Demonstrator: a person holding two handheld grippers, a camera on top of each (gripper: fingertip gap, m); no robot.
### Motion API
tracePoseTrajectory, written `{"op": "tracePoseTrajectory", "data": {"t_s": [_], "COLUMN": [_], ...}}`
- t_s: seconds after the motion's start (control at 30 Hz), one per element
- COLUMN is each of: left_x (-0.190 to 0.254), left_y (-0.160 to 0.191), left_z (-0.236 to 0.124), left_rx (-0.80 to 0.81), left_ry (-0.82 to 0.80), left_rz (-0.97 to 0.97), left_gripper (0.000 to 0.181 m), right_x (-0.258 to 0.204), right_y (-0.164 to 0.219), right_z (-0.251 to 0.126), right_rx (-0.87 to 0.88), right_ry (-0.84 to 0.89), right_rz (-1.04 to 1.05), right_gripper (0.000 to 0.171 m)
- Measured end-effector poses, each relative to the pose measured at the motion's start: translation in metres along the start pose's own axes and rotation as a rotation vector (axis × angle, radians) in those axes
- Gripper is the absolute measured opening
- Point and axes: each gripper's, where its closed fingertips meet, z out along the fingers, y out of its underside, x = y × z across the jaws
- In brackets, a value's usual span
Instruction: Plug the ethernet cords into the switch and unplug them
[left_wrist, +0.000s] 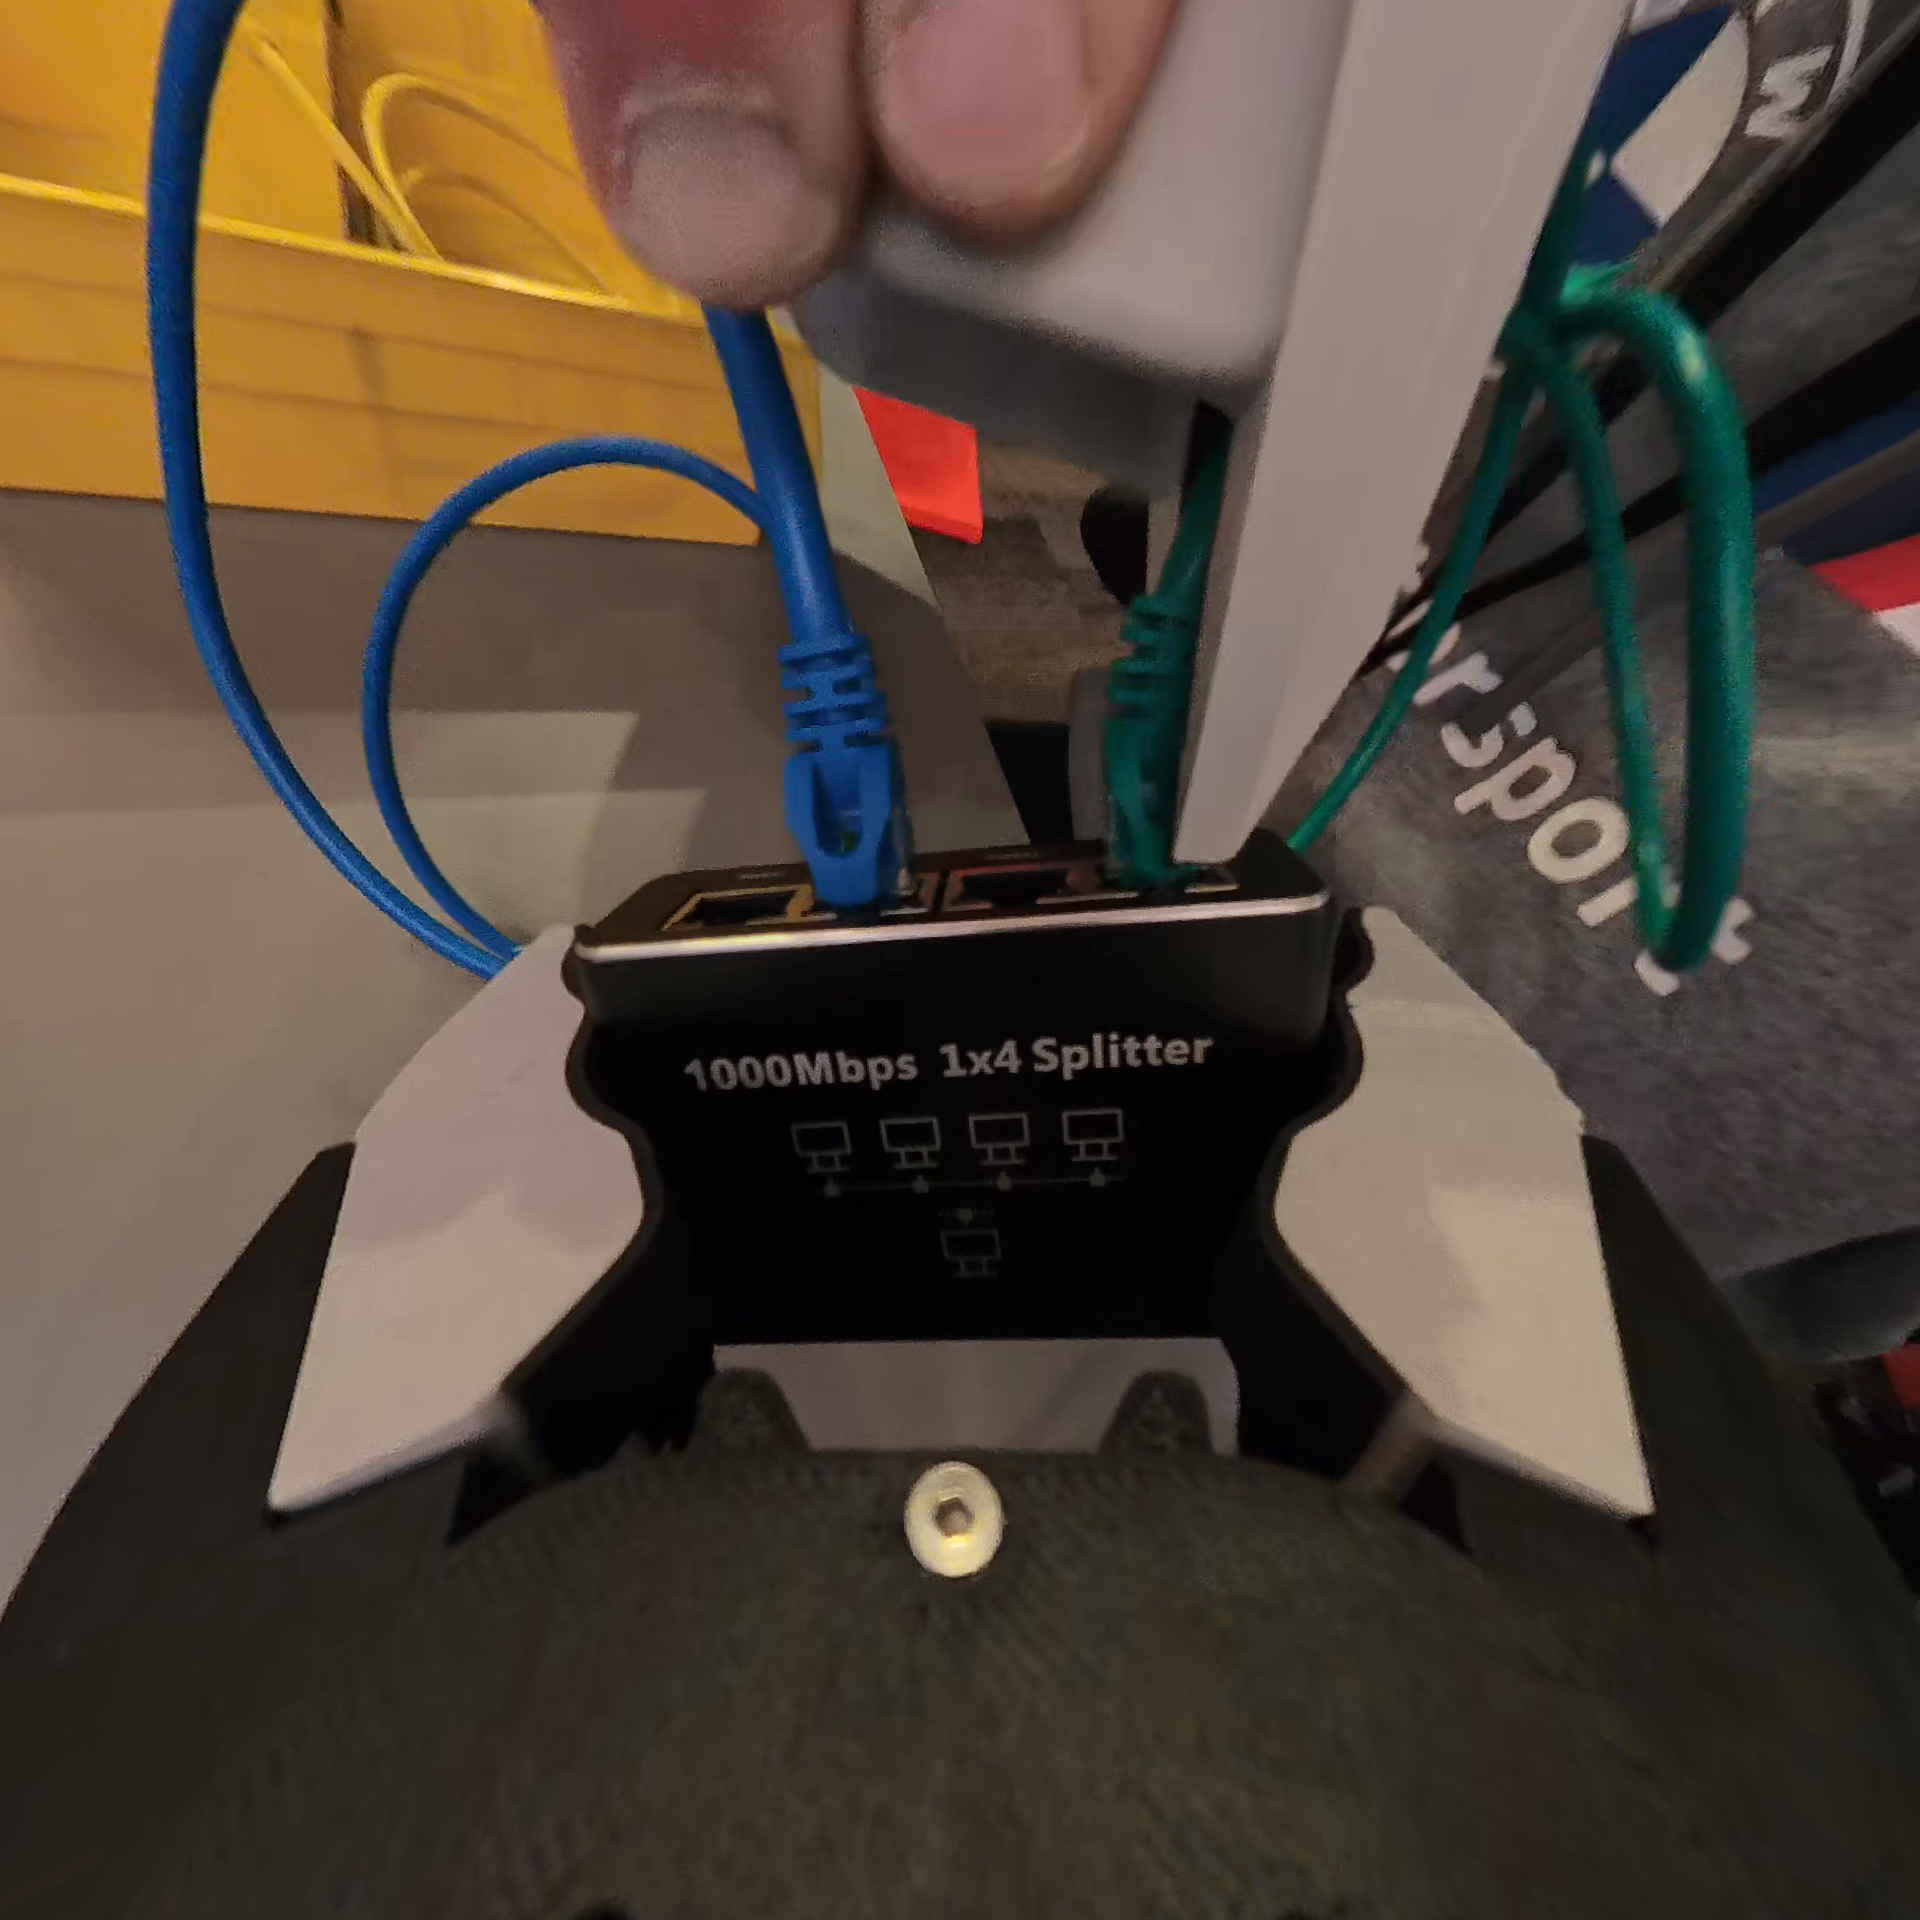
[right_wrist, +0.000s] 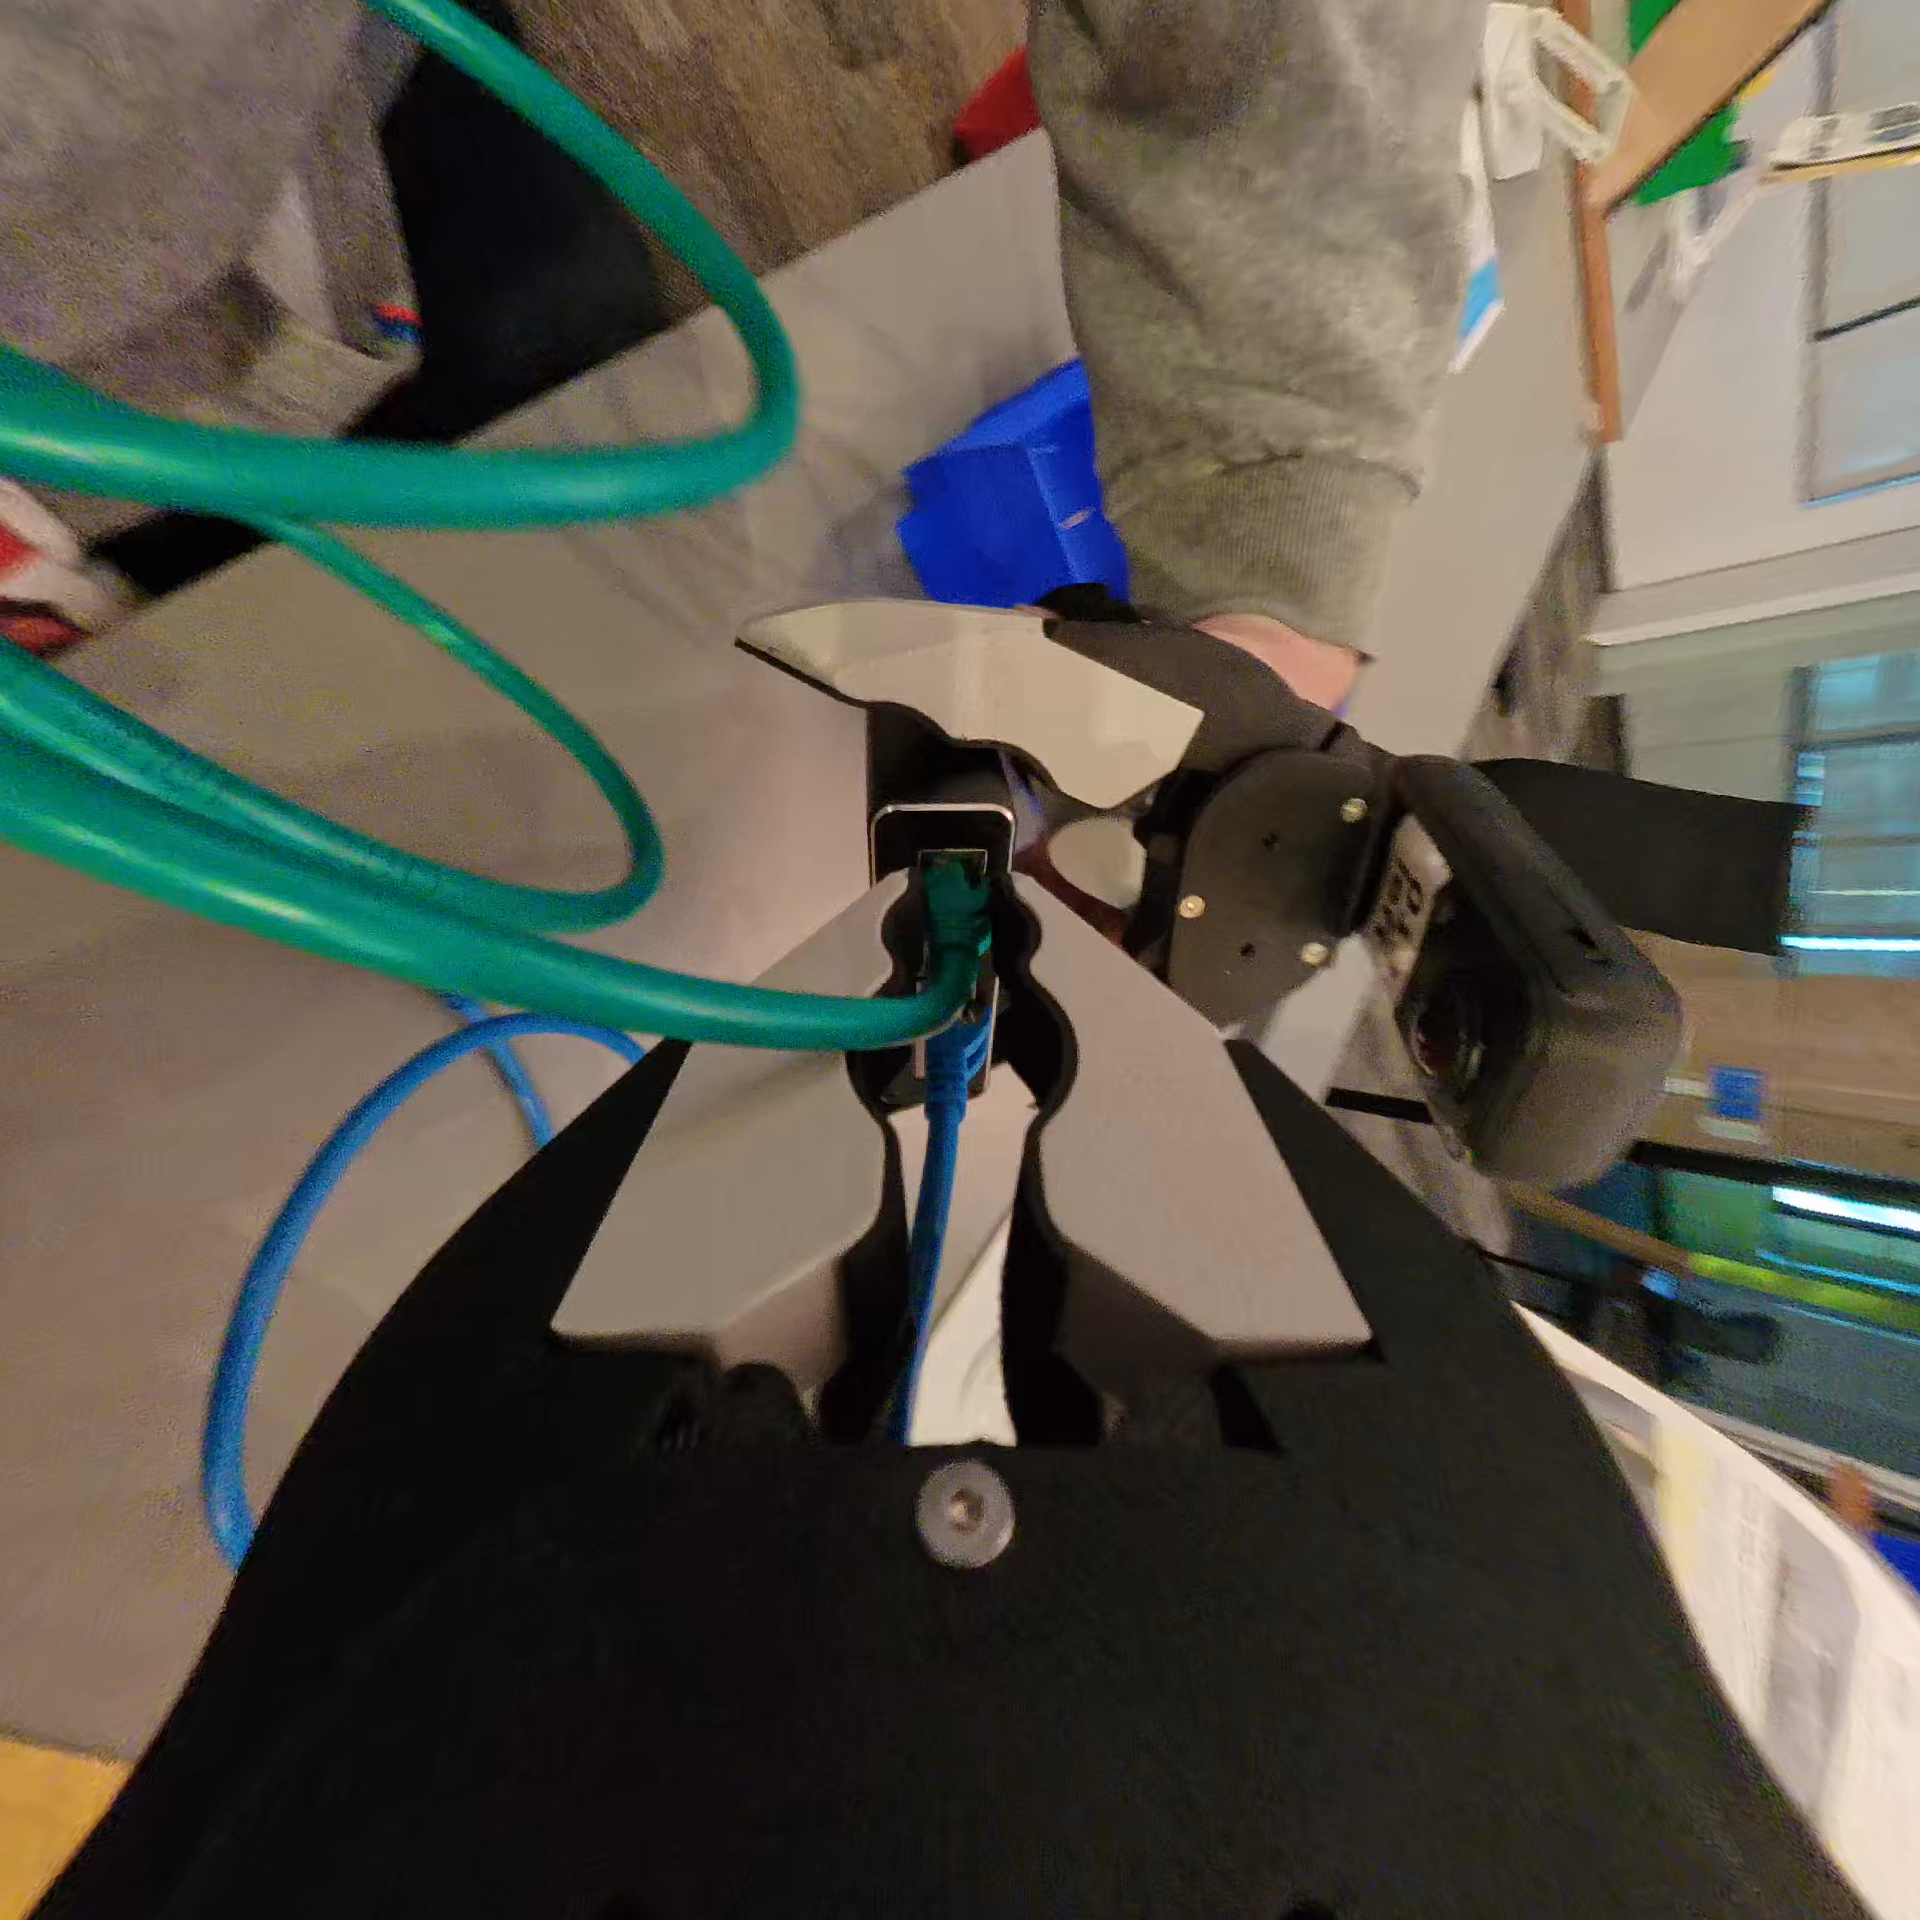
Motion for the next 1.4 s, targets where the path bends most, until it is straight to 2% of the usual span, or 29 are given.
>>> {"op": "tracePoseTrajectory", "data": {"t_s": [0.07, 0.17, 0.27, 0.4, 0.5, 0.67, 0.77, 1.17, 1.4], "left_x": [-0.006, -0.014, -0.022, -0.035, -0.04, -0.041, -0.037, -0.03, -0.031], "left_y": [-0.007, -0.008, -0.005, -0.002, 0.001, 0.002, 0.0, 0.004, 0.016], "left_z": [-0.009, -0.02, -0.026, -0.031, -0.03, -0.028, -0.028, -0.024, -0.013], "left_rx": [0.044, 0.064, 0.056, 0.046, -0.006, -0.079, -0.102, -0.219, -0.282], "left_ry": [-0.039, -0.108, -0.183, -0.258, -0.307, -0.343, -0.346, -0.34, -0.329], "left_rz": [-0.016, -0.055, -0.09, -0.147, -0.192, -0.276, -0.3, -0.299, -0.299], "left_gripper": [0.126, 0.126, 0.126, 0.126, 0.126, 0.126, 0.126, 0.125, 0.125], "right_x": [0.011, 0.014, 0.032, 0.04, 0.03, 0.021, 0.018, 0.012, -0.004], "right_y": [0.006, 0.033, 0.048, 0.025, 0.014, 0.029, 0.04, 0.033, 0.036], "right_z": [-0.006, -0.019, -0.045, -0.066, -0.048, -0.014, -0.005, -0.005, 0.001], "right_rx": [-0.02, -0.131, -0.188, -0.149, -0.186, -0.271, -0.319, -0.267, -0.361], "right_ry": [0.098, 0.117, 0.213, 0.256, 0.231, 0.225, 0.22, 0.191, 0.055], "right_rz": [-0.032, 0.0, 0.055, 0.061, -0.017, -0.12, -0.165, -0.215, -0.256], "right_gripper": [0.012, 0.015, 0.006, 0.0, 0.005, 0.017, 0.017, 0.009, 0.009]}}
